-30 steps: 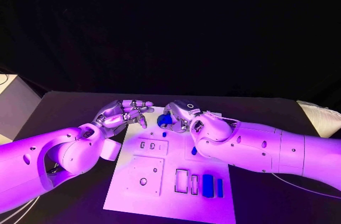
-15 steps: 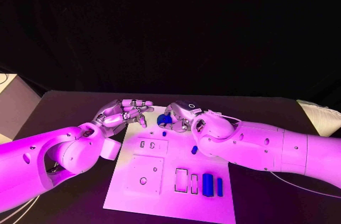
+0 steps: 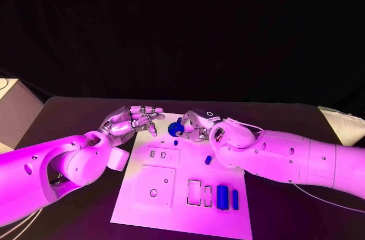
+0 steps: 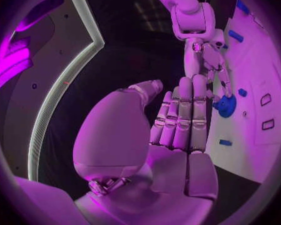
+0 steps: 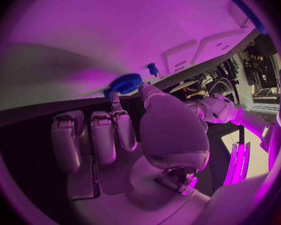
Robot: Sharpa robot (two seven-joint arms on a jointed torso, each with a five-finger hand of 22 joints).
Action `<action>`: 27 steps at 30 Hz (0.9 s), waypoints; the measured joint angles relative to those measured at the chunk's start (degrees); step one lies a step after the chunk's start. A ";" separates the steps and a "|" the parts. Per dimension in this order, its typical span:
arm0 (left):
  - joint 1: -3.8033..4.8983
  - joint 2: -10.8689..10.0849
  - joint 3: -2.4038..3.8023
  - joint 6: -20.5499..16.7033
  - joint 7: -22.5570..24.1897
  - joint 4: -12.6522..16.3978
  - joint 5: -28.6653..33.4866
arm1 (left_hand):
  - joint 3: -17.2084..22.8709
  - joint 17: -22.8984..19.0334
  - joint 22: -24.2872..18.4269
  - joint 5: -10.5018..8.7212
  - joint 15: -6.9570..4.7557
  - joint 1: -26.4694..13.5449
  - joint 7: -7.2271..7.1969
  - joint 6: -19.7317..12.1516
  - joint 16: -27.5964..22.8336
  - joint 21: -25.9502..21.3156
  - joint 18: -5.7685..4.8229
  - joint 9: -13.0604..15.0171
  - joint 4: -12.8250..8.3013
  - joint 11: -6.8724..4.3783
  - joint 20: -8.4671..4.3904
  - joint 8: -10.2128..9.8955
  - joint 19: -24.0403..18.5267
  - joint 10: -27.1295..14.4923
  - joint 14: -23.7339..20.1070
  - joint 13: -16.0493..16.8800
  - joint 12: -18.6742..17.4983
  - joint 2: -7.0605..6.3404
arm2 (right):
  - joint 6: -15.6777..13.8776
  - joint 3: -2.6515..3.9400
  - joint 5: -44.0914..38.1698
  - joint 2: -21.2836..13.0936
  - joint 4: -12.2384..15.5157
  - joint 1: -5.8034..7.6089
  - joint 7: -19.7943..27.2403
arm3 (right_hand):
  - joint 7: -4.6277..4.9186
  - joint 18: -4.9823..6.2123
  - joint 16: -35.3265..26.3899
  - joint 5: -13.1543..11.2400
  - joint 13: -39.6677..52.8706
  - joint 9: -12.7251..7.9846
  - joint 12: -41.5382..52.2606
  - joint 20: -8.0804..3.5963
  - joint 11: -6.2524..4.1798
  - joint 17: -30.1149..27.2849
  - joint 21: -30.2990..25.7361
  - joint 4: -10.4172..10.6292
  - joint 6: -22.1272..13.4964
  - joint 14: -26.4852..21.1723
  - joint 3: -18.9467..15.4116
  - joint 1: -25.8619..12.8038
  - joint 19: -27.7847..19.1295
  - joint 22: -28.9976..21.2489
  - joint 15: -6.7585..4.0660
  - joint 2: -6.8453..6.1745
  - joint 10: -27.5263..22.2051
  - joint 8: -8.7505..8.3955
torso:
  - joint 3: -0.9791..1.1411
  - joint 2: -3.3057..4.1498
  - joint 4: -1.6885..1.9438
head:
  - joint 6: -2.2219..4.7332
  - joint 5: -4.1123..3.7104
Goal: Assemble the parts on the task board
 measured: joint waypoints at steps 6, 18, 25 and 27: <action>0.00 -0.08 0.00 0.01 -0.02 -0.03 0.00 | 0.00 0.00 0.05 0.00 0.00 0.00 0.00 0.00 0.00 0.00 0.00 0.00 0.00 0.00 0.00 0.00 0.00 0.00 0.00 0.00 0.00 0.00 | -0.49 -0.02 -0.11 -2.21 2.88 -0.17 -0.02 | 0.00 0.00 0.00 0.15 0.00 0.00 0.00 0.00 0.00 0.00 0.00 -0.15 0.00 0.00 0.15 0.00 0.00 -0.01 0.00 0.00 0.00 0.00 | 0.01 0.01 0.01 | -0.04 0.05; -0.01 -0.48 -0.01 0.01 -0.03 -0.29 0.00 | 0.00 -0.05 0.04 0.00 0.00 0.00 0.00 0.00 0.00 -0.01 0.00 -0.01 0.00 0.00 0.20 0.00 -0.20 0.00 0.00 0.00 0.00 0.00 | -6.16 0.34 2.30 -14.43 12.42 0.84 1.82 | -0.22 0.00 0.00 -0.15 -0.01 -0.40 0.00 0.00 0.00 0.00 0.00 -0.80 0.20 0.00 2.82 4.27 0.00 0.01 0.00 -2.14 0.00 0.00 | 0.18 -0.24 -0.46 | 0.57 0.05; -0.01 -0.49 -0.01 0.00 -0.03 -0.56 0.00 | -0.01 -0.04 0.08 0.00 0.00 0.00 0.00 0.00 0.00 0.12 0.00 0.03 0.00 0.00 0.19 0.00 -0.21 0.00 0.00 0.00 0.00 0.00 | -7.71 0.42 10.00 -22.93 15.28 1.81 8.38 | -0.22 0.00 0.00 -4.71 -0.01 -0.82 -0.87 0.00 -0.01 0.00 0.00 -2.47 0.20 0.00 4.31 10.89 0.00 0.03 0.00 -4.54 0.00 -0.51 | 0.60 -0.52 -1.02 | 1.07 -0.24; -0.01 -0.46 -0.01 0.00 -0.03 -0.61 0.00 | -0.01 -0.04 0.10 0.00 0.00 0.00 0.00 0.00 -0.01 0.23 0.00 0.05 0.00 0.00 -0.01 0.00 -0.41 0.00 0.00 0.00 0.00 0.00 | -7.68 0.38 12.07 -24.76 15.18 1.86 10.33 | -0.22 0.00 0.00 -4.89 -0.02 -0.86 -0.87 0.00 -0.01 0.00 0.00 -2.87 0.20 0.00 4.05 11.59 0.00 0.03 0.00 -5.25 0.00 -0.51 | 0.74 -0.57 -1.18 | 1.15 -0.32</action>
